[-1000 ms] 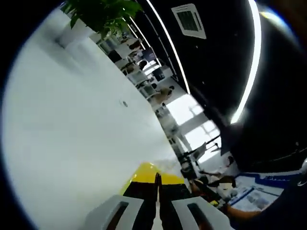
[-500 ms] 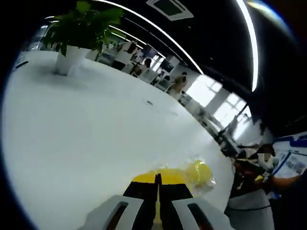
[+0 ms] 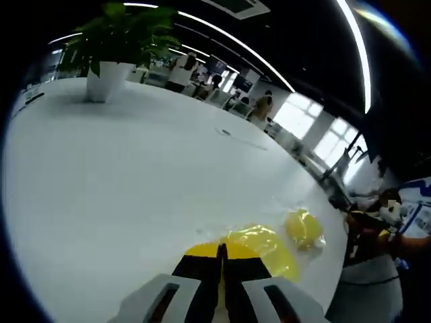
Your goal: Compare the silicone blocks by pressing each to a similar depth, holding the contact briefly, and releasing to observe deformation and rebound differences across the visible hardness samples.
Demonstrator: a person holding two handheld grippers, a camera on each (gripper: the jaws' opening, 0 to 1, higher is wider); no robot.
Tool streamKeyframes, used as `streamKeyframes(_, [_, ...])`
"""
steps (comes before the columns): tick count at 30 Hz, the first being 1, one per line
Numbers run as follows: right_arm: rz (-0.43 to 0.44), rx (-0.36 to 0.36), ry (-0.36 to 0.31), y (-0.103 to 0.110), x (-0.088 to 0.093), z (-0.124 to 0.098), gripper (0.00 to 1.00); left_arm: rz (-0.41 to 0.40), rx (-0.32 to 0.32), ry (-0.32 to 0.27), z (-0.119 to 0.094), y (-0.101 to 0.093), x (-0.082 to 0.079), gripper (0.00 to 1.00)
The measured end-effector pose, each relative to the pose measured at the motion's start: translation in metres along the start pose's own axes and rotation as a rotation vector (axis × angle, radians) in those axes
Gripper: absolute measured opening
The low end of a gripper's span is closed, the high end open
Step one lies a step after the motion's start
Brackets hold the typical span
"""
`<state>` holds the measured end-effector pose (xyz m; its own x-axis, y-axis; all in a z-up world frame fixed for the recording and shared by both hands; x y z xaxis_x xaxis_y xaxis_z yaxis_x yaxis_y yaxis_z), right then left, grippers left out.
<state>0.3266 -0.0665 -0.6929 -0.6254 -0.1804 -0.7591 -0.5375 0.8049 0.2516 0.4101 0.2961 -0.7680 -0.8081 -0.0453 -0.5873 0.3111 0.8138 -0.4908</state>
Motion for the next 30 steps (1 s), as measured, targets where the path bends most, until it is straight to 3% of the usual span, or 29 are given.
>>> streamKeyframes(4, [0.012,0.003,-0.003,-0.002,0.001,-0.001,0.96,-0.025,-0.013,-0.017,-0.002,0.004,-0.002,0.03])
streamKeyframes(6, [0.012,0.004,-0.002,-0.004,0.002,-0.001,0.96,-0.027,-0.047,-0.027,-0.003,0.011,-0.003,0.12])
streamKeyframes(8, [0.019,0.004,-0.003,-0.006,0.002,-0.001,0.96,-0.056,-0.079,-0.06,-0.005,0.02,-0.005,0.33])
streamKeyframes(11, [0.017,0.003,-0.002,-0.006,0.002,-0.001,0.96,-0.105,-0.05,-0.07,-0.009,0.018,-0.003,0.55])
streamKeyframes(14, [0.009,0.004,0.003,-0.006,0.002,-0.001,0.96,-0.078,-0.06,-0.11,-0.018,0.017,-0.007,0.73])
streamKeyframes(15, [-0.043,0.017,0.026,-0.006,0.004,0.0,0.96,-0.064,-0.066,-0.112,-0.021,0.016,-0.008,0.79])
streamKeyframes(18, [-0.086,0.014,0.049,0.0,0.007,0.004,0.96,0.073,-0.125,-0.154,-0.035,0.011,-0.015,1.0])
streamKeyframes(20, [-0.088,0.006,0.048,0.0,0.006,0.004,0.96,0.197,-0.118,-0.187,-0.046,-0.002,-0.017,1.0])
streamKeyframes(23, [-0.095,0.011,0.044,-0.001,0.004,0.005,0.96,0.192,-0.108,-0.131,-0.055,-0.011,-0.002,1.0])
streamKeyframes(26, [-0.078,0.004,0.023,-0.002,-0.001,0.005,0.96,0.23,-0.116,-0.165,-0.073,-0.022,0.005,1.0])
streamKeyframes(30, [-0.075,0.004,0.016,-0.002,-0.002,0.005,0.96,0.219,-0.121,-0.178,-0.094,-0.03,0.015,1.0])
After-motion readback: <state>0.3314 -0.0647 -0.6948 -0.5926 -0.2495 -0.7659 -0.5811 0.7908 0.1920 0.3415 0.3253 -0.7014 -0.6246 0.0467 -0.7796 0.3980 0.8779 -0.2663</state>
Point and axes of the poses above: the point that each gripper's makers call its tool centre point, and the gripper's own axes: z roughly forward along the fingers, y roughly to its left, x roughly out of its underside, the point moved 2 cm from there along -z, roughly backward along the fingers, and after that the axes turned 14 degrees about y, right-handed, at the moved point
